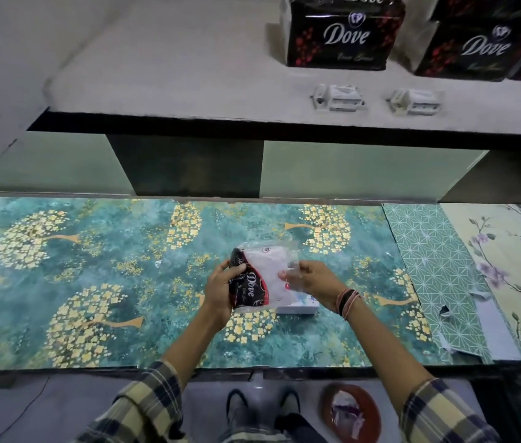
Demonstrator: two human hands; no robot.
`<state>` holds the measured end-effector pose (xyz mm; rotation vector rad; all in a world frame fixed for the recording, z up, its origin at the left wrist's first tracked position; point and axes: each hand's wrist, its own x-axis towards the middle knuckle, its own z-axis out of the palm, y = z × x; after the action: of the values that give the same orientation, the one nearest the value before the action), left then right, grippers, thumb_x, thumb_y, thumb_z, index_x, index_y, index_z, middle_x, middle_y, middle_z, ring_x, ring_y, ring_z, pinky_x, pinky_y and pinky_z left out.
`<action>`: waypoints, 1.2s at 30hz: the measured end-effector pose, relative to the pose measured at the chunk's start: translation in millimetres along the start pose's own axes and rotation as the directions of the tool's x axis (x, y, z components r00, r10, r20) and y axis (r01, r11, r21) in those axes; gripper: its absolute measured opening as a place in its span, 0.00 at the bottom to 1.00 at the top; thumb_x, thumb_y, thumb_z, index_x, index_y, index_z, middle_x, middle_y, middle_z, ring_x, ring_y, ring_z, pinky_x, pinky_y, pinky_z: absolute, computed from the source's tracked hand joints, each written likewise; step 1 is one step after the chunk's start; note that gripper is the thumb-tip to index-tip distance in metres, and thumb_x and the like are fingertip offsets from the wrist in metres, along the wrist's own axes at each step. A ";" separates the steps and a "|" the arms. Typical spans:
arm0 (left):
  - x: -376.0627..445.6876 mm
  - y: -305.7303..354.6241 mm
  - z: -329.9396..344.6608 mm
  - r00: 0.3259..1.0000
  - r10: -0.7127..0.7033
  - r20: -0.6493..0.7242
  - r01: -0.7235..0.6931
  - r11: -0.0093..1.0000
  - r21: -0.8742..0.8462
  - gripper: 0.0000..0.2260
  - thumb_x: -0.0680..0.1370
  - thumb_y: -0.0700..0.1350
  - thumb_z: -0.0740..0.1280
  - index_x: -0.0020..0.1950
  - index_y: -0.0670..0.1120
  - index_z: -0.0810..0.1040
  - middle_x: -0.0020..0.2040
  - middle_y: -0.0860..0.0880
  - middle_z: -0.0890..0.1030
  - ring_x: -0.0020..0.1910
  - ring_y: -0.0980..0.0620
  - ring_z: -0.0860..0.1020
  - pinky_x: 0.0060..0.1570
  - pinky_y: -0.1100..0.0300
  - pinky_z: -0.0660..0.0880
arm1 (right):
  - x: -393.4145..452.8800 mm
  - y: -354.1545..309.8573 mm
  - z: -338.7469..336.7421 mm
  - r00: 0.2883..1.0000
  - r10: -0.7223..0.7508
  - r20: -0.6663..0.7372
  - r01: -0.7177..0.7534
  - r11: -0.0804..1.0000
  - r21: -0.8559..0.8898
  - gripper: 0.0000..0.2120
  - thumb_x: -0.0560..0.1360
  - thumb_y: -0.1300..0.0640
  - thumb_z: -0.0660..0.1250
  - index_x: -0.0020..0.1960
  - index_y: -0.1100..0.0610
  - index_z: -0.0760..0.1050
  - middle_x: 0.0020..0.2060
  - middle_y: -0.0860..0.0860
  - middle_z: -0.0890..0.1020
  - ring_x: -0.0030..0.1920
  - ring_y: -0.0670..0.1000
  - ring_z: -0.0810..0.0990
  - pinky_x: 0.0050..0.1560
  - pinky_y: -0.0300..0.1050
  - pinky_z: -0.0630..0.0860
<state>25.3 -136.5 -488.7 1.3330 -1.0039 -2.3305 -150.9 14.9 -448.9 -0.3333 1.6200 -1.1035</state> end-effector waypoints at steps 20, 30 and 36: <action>29.1 7.4 -40.8 0.965 0.002 -0.262 0.072 0.960 0.271 0.13 0.81 0.41 0.71 0.64 0.43 0.75 0.46 0.45 0.83 0.37 0.48 0.81 0.28 0.61 0.78 | 1.7 -2.6 -32.0 0.932 0.103 -0.347 0.022 0.941 0.338 0.04 0.72 0.68 0.71 0.44 0.63 0.78 0.40 0.58 0.84 0.36 0.57 0.83 0.27 0.43 0.77; 28.2 4.6 -58.8 0.913 0.151 -0.378 0.034 0.896 0.442 0.18 0.81 0.51 0.69 0.65 0.41 0.79 0.64 0.46 0.82 0.57 0.46 0.80 0.55 0.54 0.76 | 55.8 11.1 51.4 0.986 0.167 0.014 -0.159 0.904 0.396 0.16 0.72 0.67 0.73 0.59 0.64 0.78 0.58 0.62 0.84 0.56 0.63 0.83 0.31 0.46 0.82; 9.9 2.9 -60.4 0.881 0.272 -0.387 -0.103 0.909 0.403 0.06 0.81 0.42 0.67 0.48 0.46 0.83 0.42 0.45 0.82 0.41 0.47 0.78 0.42 0.52 0.76 | 90.5 51.0 84.1 0.959 0.278 -0.047 -0.261 0.940 0.220 0.18 0.72 0.68 0.75 0.62 0.67 0.78 0.57 0.61 0.84 0.50 0.60 0.85 0.44 0.55 0.86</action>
<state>70.2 -170.1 -513.4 1.7034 -1.3890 -1.6331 -94.3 -62.0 -542.4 0.0729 1.5445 -1.0742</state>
